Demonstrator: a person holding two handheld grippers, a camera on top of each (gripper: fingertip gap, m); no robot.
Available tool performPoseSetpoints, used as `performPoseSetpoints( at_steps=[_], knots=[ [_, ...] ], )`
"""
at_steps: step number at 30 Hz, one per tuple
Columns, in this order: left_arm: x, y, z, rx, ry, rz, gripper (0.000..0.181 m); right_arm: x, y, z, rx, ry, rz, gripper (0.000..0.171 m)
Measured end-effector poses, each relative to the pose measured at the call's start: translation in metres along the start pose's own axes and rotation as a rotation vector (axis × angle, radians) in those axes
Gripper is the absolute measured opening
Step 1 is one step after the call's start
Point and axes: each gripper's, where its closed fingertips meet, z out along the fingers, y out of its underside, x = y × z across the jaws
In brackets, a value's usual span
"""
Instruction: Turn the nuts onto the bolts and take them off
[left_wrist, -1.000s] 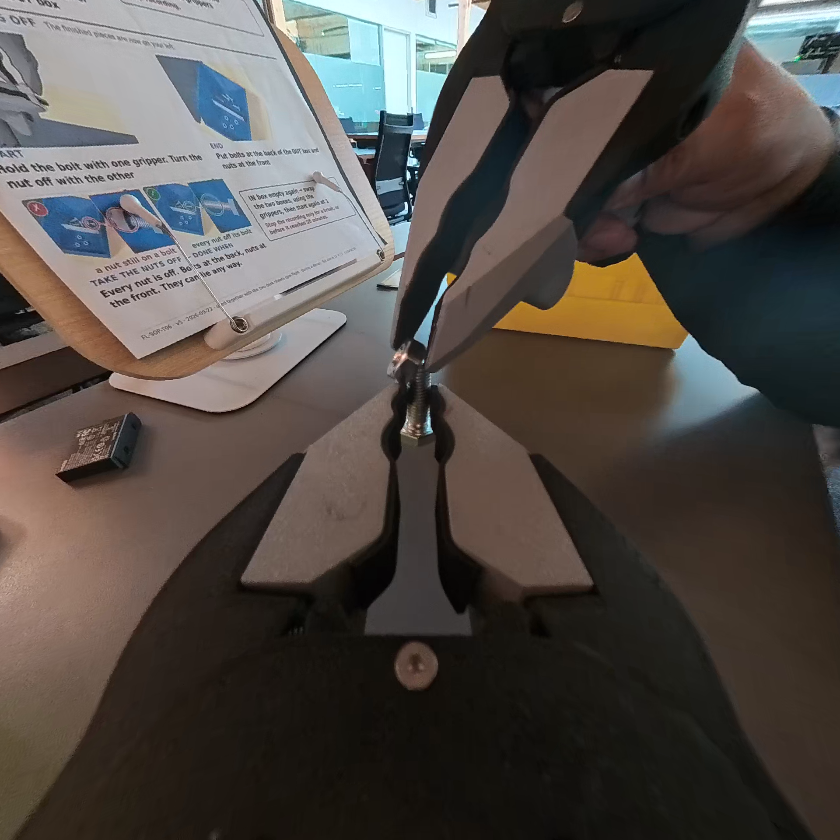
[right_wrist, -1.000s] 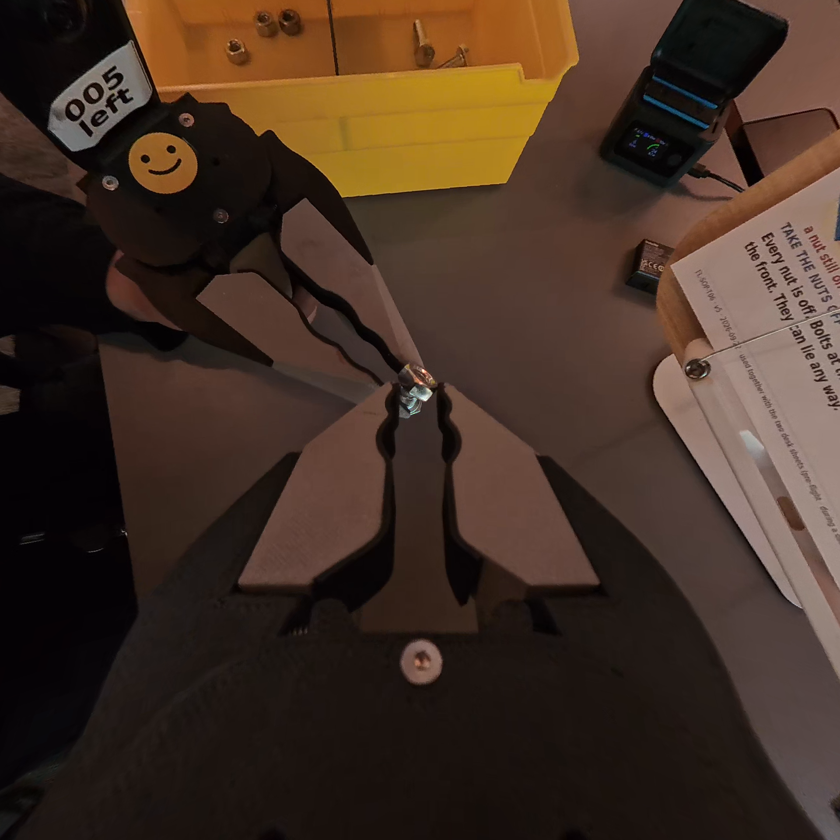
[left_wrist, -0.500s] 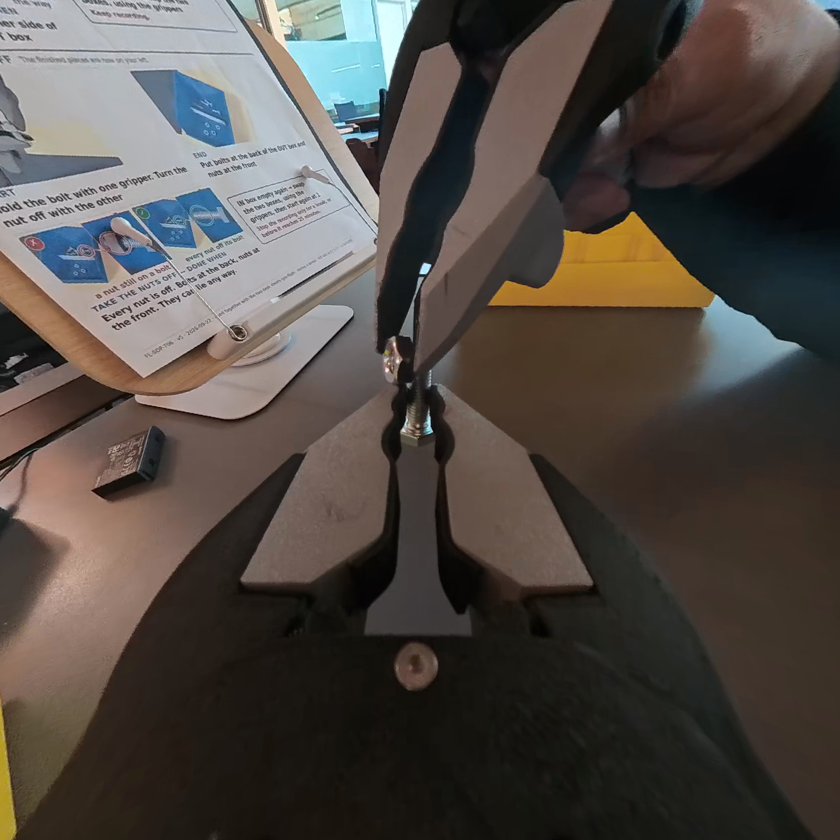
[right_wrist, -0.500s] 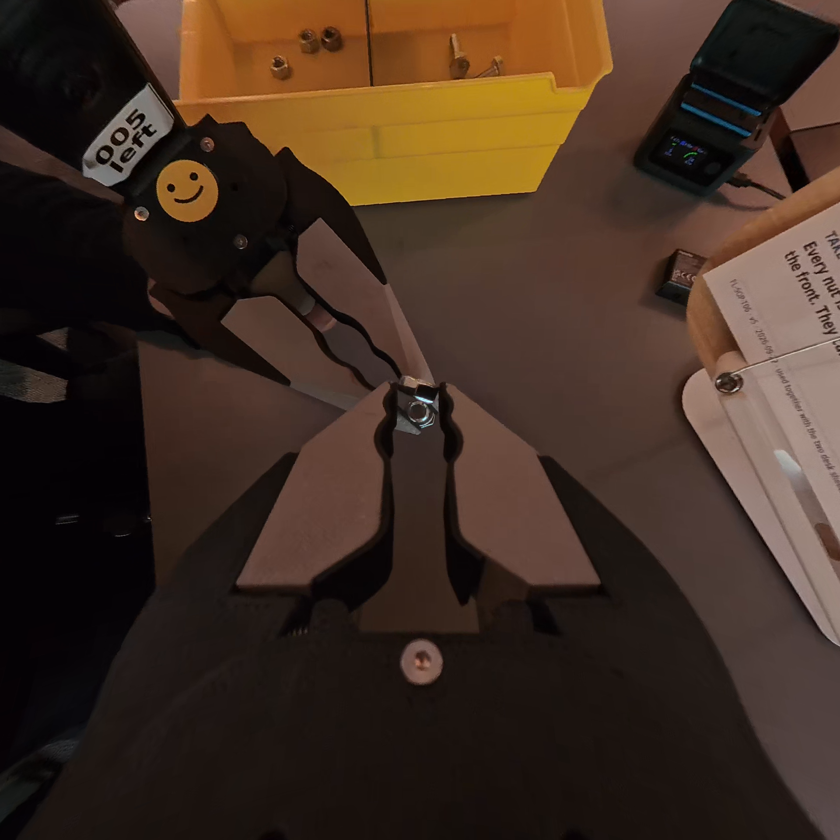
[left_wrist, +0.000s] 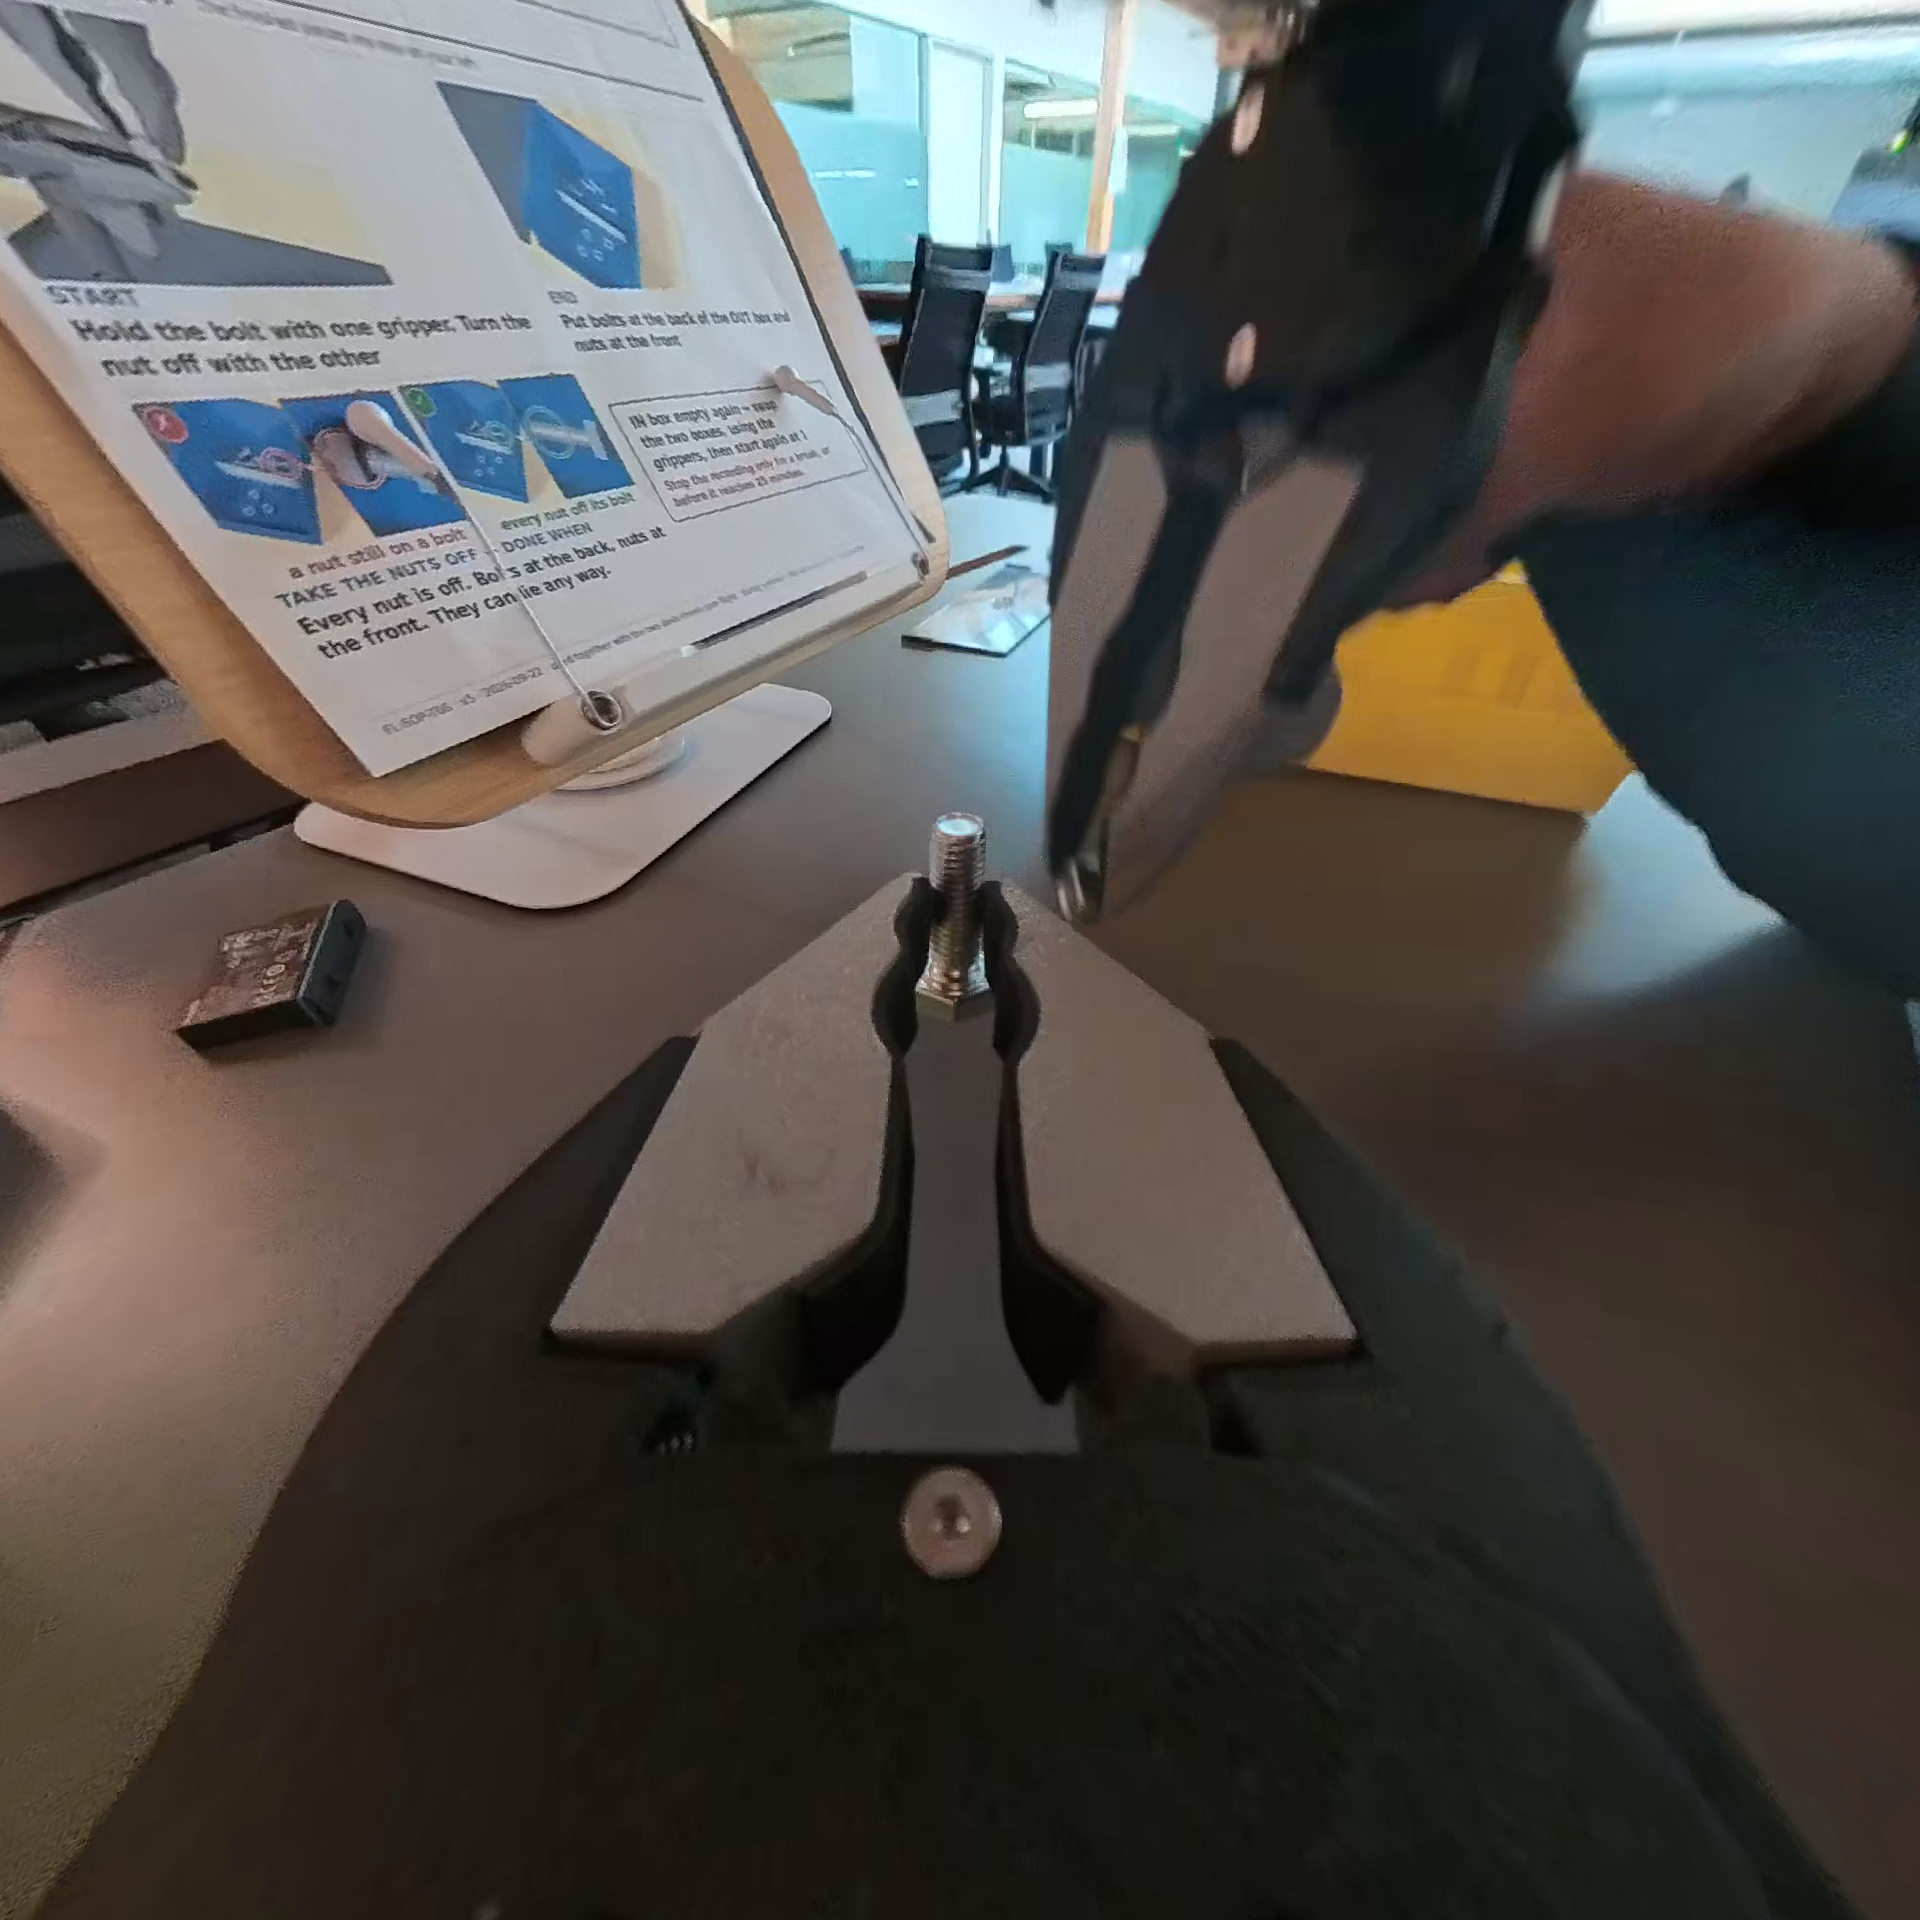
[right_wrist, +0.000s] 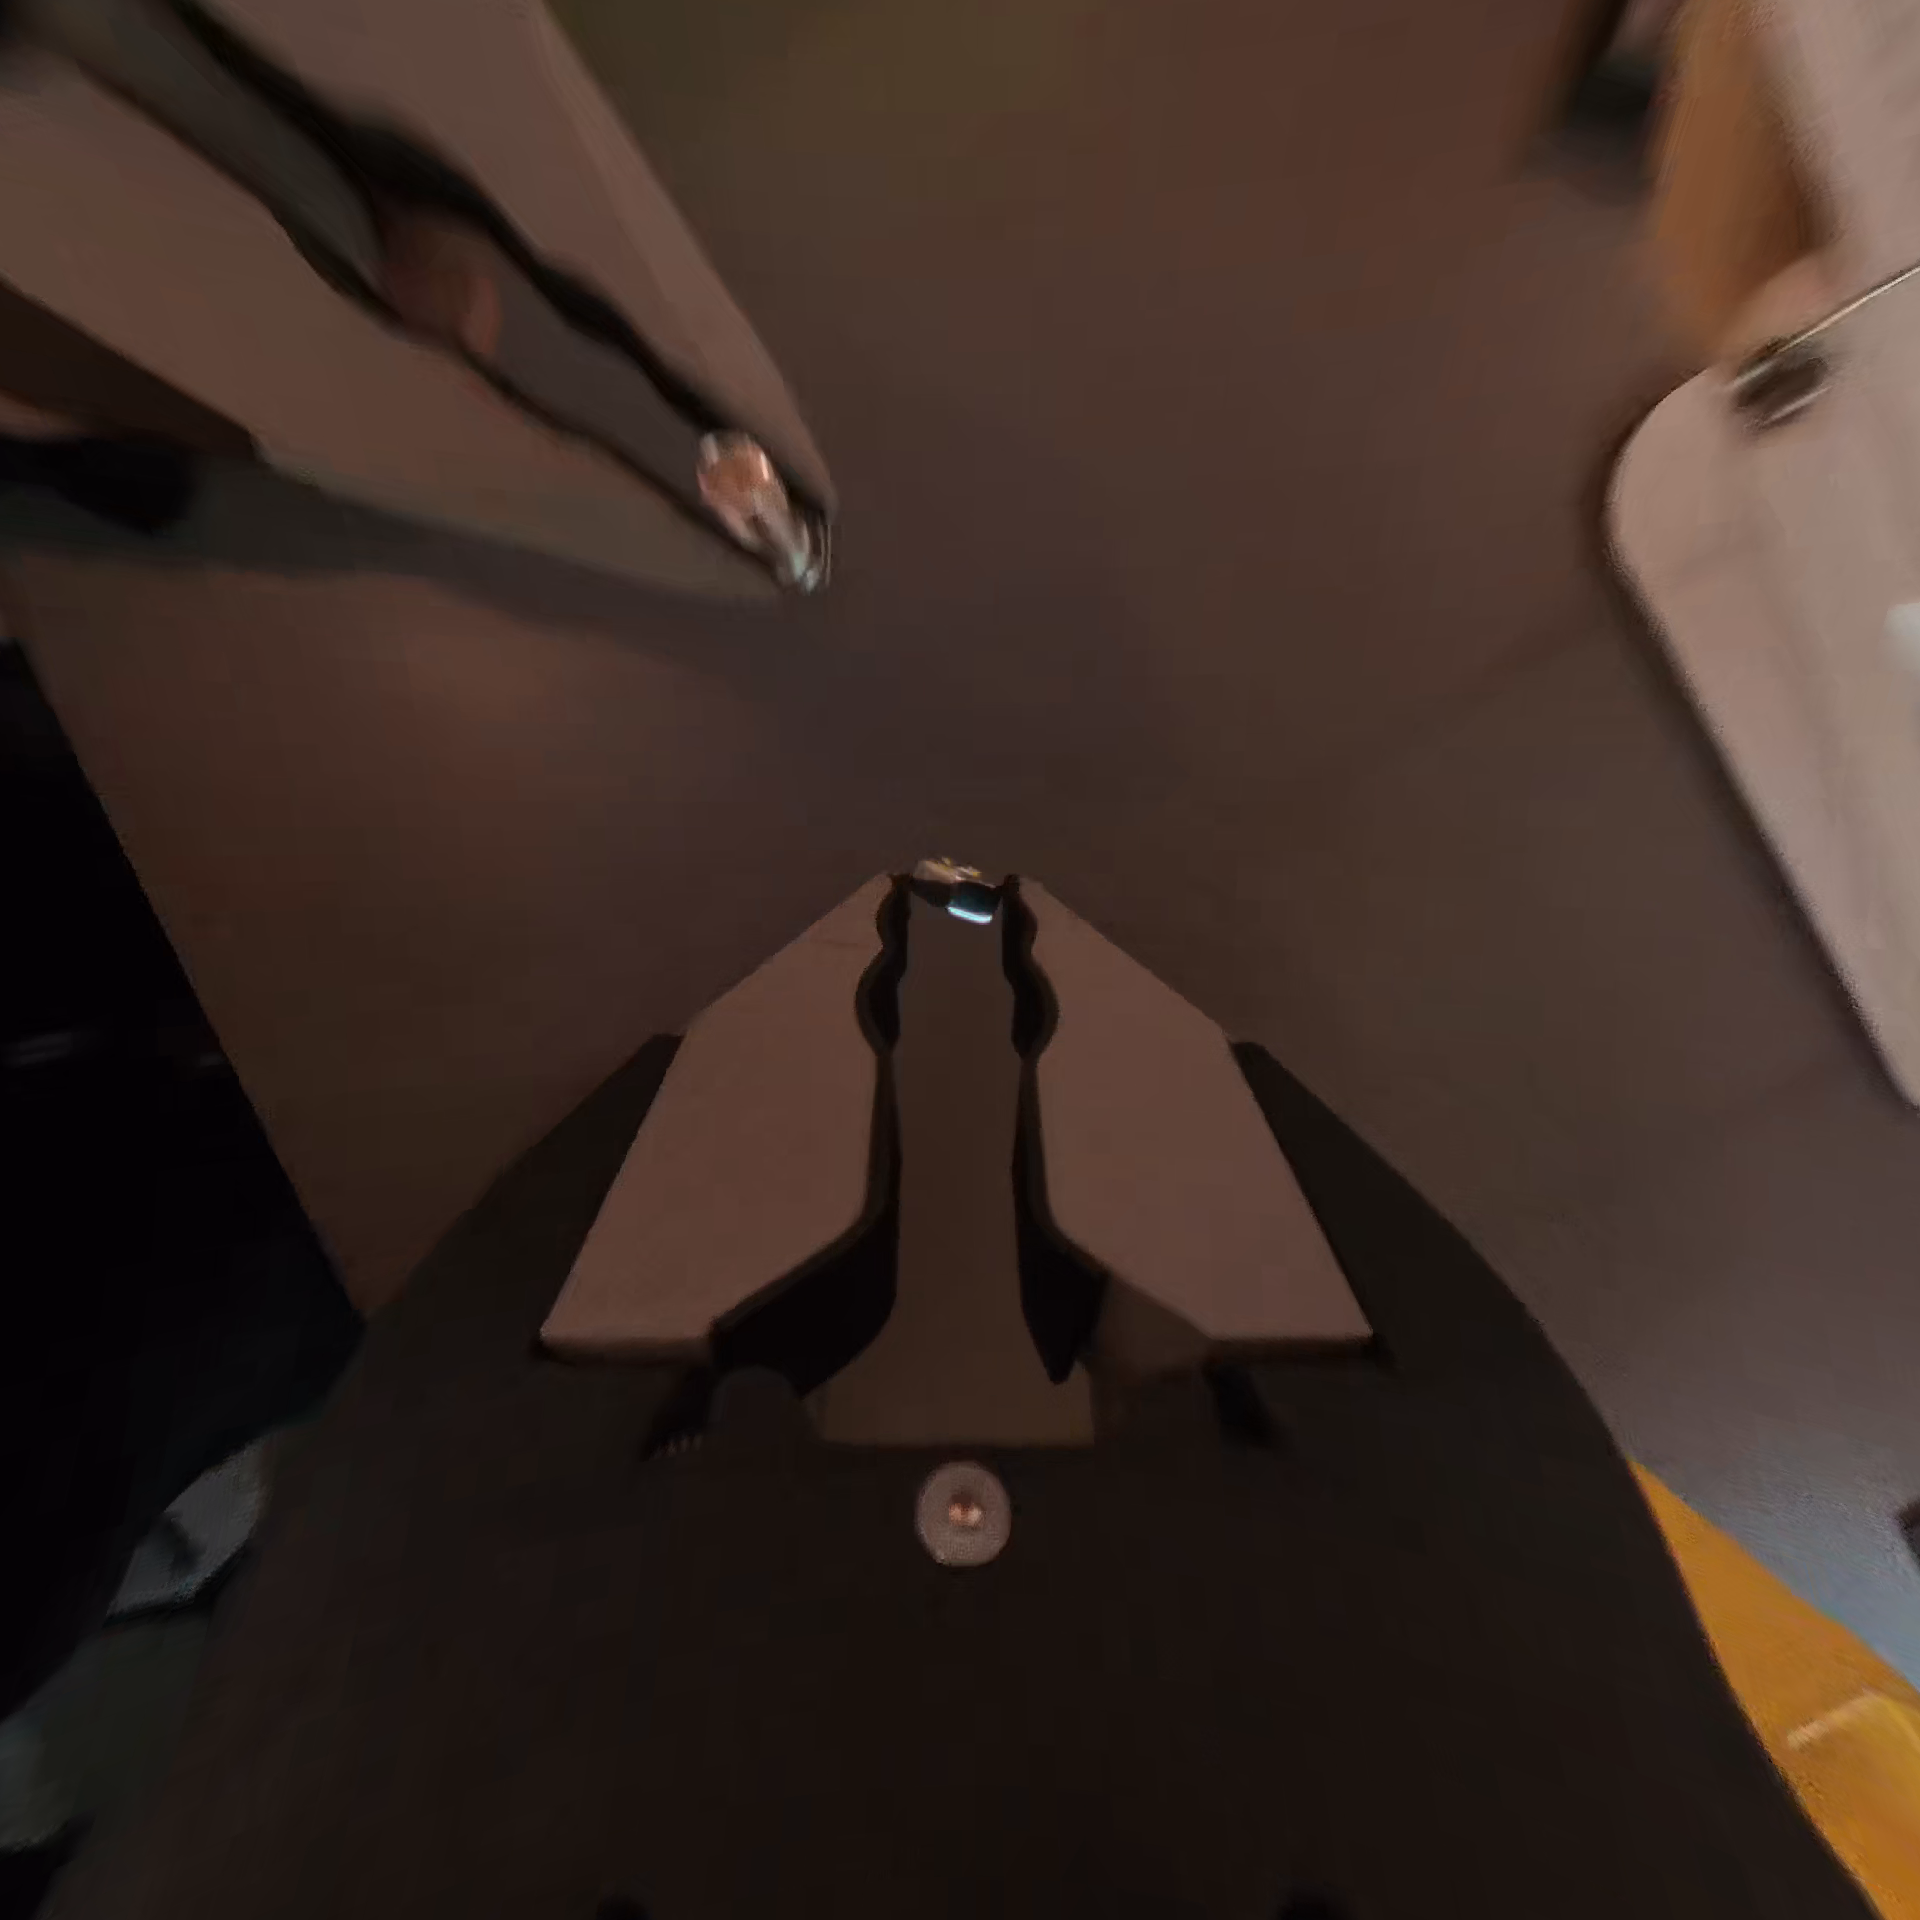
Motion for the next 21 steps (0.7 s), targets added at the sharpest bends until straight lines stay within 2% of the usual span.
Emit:
performPoseSetpoints(
  at_steps=[3,6,10,15,21],
  knots=[
    [-0.008,-0.003,-0.004,0.026,-0.005,-0.055,0.006,-0.006,0.024,0.033,-0.185,-0.016,-0.045,0.015],
    [-0.011,-0.005,-0.006,0.044,-0.006,-0.083,0.006,-0.012,0.025,0.051,-0.213,-0.041,-0.069,0.014],
    [-0.011,-0.006,-0.006,0.048,-0.008,-0.081,0.007,-0.012,0.016,0.058,-0.154,-0.054,-0.123,0.014],
    [-0.012,-0.004,-0.005,0.042,-0.019,-0.062,0.007,-0.005,0.000,0.065,0.001,-0.064,-0.157,0.014],
    [-0.007,-0.006,-0.004,0.045,-0.005,-0.052,0.007,0.000,0.010,0.070,0.156,0.027,-0.189,0.014]
  ],
)
